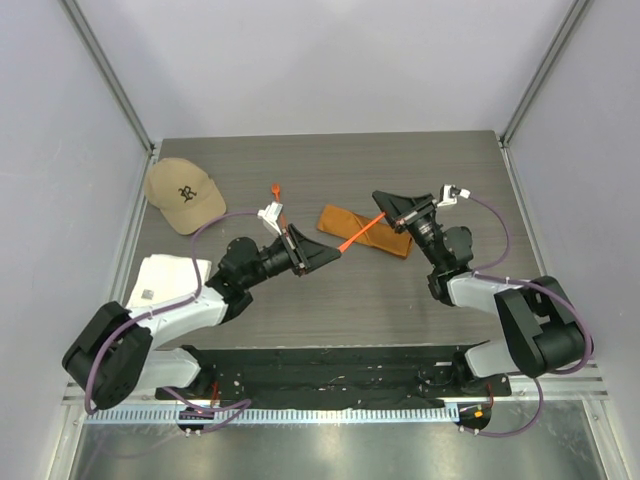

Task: Fold the napkin into a case and place the utensils inside
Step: Pass from the right arm to the left, then insert the knife into the folded napkin.

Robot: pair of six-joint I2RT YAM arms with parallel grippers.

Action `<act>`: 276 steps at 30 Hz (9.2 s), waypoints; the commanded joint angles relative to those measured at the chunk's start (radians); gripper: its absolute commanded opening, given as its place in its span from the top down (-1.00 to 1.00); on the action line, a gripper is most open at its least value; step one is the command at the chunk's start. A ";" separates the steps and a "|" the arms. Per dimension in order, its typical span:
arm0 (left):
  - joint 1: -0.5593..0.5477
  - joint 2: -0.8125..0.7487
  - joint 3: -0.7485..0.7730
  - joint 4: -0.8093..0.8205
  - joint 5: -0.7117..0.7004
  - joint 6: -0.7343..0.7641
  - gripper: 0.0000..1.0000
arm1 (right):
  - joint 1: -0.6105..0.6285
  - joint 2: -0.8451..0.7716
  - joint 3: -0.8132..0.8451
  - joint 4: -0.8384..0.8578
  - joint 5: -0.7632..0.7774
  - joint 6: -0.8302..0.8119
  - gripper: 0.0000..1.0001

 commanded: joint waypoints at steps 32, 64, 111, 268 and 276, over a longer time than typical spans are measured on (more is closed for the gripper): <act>0.503 0.900 1.350 -2.001 0.665 1.615 1.00 | -0.168 -0.150 0.349 -1.606 -0.041 -0.877 -0.99; 0.491 1.240 1.671 -1.837 0.711 1.417 1.00 | -0.250 -0.083 0.294 -1.473 -0.009 -0.842 -0.99; 0.351 1.413 1.910 -1.800 0.754 1.273 1.00 | -0.266 0.124 0.274 -1.197 0.103 -0.714 -0.98; 0.164 0.381 0.688 -1.012 -0.125 0.664 -0.16 | -0.151 0.796 1.267 -1.533 0.005 -0.986 0.98; 0.159 0.293 0.527 -0.896 -0.088 0.623 -0.10 | -0.105 0.856 1.271 -1.537 -0.024 -1.026 0.98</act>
